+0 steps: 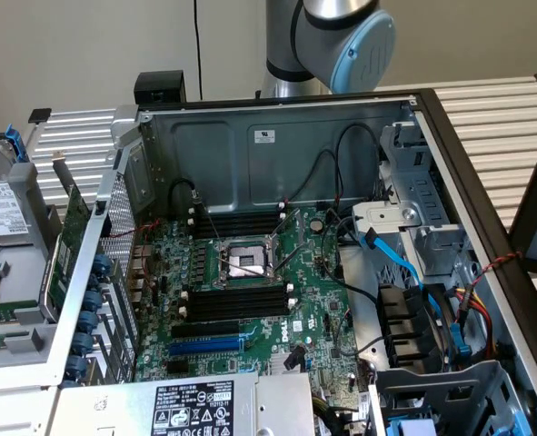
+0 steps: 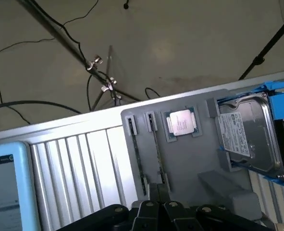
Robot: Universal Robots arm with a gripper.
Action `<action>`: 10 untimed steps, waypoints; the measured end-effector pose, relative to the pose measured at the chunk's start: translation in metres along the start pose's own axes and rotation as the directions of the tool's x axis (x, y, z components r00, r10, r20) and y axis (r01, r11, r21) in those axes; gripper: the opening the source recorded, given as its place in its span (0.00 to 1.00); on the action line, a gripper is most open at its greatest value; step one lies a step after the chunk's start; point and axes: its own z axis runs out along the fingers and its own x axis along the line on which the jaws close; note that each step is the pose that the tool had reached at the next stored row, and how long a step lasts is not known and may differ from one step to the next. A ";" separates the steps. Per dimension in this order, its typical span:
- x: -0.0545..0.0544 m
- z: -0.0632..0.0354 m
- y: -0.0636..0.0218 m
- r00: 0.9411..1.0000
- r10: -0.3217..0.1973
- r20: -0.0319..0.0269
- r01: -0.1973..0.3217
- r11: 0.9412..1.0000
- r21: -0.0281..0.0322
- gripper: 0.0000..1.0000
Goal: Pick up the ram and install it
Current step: 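Pick up the ram and move it above insertion slot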
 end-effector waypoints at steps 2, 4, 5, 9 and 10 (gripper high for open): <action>0.000 0.0002 0.0000 0.999 -0.038 -0.001 0.038 0.999 0.002 0.11; 0.000 0.0004 -0.0001 0.997 -0.072 -0.003 0.072 0.997 0.003 0.11; 0.000 0.0007 0.0000 0.996 -0.091 -0.003 0.091 0.996 0.004 0.11; 0.000 0.0020 -0.0001 0.986 -0.164 -0.008 0.164 0.986 0.007 0.11; 0.000 0.0024 -0.0001 0.983 -0.181 -0.010 0.181 0.983 0.007 0.11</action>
